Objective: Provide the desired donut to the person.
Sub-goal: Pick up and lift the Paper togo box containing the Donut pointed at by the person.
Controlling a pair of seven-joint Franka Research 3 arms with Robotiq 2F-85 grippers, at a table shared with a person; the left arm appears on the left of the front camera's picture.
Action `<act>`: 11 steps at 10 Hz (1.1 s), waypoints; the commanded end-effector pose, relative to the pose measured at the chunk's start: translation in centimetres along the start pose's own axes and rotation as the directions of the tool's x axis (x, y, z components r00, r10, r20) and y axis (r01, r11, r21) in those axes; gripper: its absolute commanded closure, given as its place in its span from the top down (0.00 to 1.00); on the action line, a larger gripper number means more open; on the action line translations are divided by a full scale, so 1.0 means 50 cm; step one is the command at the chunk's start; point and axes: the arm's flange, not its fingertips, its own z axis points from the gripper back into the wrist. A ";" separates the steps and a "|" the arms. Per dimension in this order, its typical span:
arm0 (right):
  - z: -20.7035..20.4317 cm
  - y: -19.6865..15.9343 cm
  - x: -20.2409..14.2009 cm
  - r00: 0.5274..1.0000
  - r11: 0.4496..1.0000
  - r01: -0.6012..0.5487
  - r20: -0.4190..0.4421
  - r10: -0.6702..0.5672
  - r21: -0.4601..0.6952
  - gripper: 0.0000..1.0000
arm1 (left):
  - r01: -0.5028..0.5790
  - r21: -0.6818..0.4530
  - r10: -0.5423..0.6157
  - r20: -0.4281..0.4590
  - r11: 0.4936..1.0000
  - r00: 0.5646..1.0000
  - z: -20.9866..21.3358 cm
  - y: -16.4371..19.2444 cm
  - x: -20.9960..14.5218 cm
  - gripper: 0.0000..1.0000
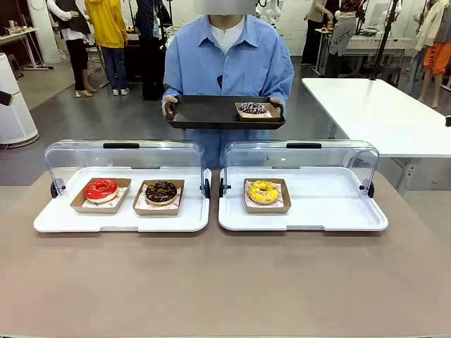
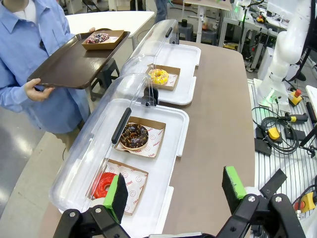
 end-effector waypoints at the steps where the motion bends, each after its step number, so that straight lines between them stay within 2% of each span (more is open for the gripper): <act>1: 0.000 -0.026 0.021 1.000 0.997 -0.022 0.013 0.021 0.077 1.00 | 0.003 0.000 -0.003 0.004 1.000 1.000 0.002 -0.002 0.003 1.00; 3: -0.002 -0.029 0.019 1.000 0.992 -0.005 0.002 0.005 0.130 1.00 | 0.003 0.000 -0.003 0.004 1.000 1.000 0.002 -0.002 0.003 1.00; 7: -0.017 -0.028 0.024 1.000 0.988 -0.003 -0.017 0.006 0.154 1.00 | 0.003 0.000 -0.003 0.004 1.000 1.000 0.002 -0.002 0.003 1.00; 11: -0.014 -0.025 0.022 1.000 0.992 -0.004 0.005 0.003 0.124 1.00 | 0.003 0.000 -0.003 0.004 1.000 1.000 0.002 -0.002 0.003 1.00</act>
